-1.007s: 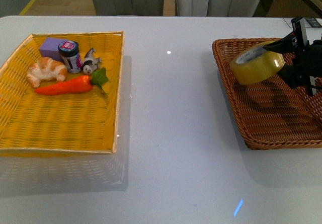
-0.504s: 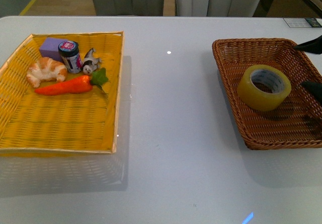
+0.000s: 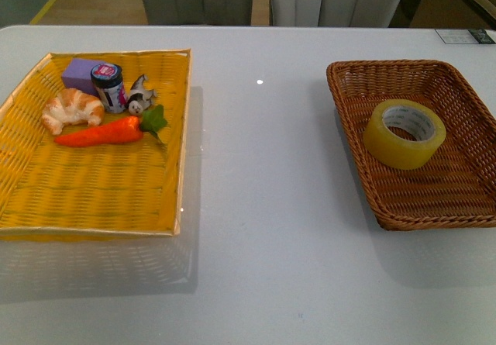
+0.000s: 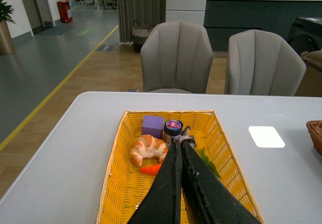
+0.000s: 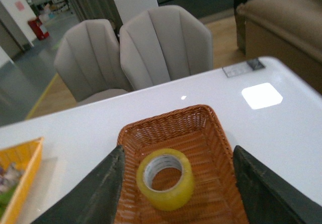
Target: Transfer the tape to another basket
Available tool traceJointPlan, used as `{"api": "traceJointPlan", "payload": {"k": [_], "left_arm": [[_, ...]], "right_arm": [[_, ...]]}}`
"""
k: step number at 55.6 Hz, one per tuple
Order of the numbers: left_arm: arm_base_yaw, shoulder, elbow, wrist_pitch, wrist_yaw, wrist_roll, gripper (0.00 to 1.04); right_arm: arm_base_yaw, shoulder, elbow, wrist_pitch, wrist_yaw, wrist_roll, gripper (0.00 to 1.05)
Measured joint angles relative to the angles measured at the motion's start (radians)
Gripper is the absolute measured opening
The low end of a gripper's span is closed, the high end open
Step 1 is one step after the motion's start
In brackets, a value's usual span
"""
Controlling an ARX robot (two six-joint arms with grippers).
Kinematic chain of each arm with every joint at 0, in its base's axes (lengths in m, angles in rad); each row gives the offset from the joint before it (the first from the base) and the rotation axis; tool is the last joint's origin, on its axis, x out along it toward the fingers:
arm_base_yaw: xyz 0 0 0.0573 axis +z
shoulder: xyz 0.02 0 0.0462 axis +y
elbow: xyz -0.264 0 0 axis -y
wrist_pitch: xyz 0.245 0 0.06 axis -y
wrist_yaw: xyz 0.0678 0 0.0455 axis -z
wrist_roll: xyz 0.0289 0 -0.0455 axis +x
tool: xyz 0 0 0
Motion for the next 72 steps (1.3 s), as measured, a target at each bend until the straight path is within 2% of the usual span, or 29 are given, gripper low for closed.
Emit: {"api": "traceJointPlan", "payload": {"k": [3,6,11,15,20,25,28,33,72], "left_arm": [[0.0,-0.023,0.0,-0.021,0.0,0.0,0.02],[0.0,-0.132,0.0,-0.168,0.0,0.0,0.02],[0.0,-0.176,0.0,-0.192,0.0,0.0,0.02],[0.0,-0.177,0.0,-0.194,0.0,0.0,0.02],[0.0,-0.177,0.0,-0.194,0.0,0.0,0.02],[0.0,-0.177,0.0,-0.194,0.0,0.0,0.02],[0.0,-0.177,0.0,-0.194,0.0,0.0,0.02],[0.0,-0.177,0.0,-0.194,0.0,0.0,0.02],[0.0,-0.177,0.0,-0.194,0.0,0.0,0.02]], "right_arm": [[0.035,-0.078,-0.036,-0.024,0.034,-0.076,0.4],[0.066,-0.134,-0.066,-0.053,0.061,-0.11,0.26],[0.106,-0.231,-0.11,-0.108,0.106,-0.134,0.02],[0.131,-0.29,-0.129,-0.15,0.127,-0.146,0.02],[0.155,-0.314,-0.171,-0.117,0.148,-0.148,0.02],[0.175,-0.369,-0.18,-0.17,0.171,-0.151,0.02],[0.228,-0.417,-0.181,-0.212,0.244,-0.151,0.02],[0.263,-0.487,-0.181,-0.271,0.25,-0.151,0.02],[0.267,-0.853,-0.181,-0.621,0.257,-0.151,0.02]]}}
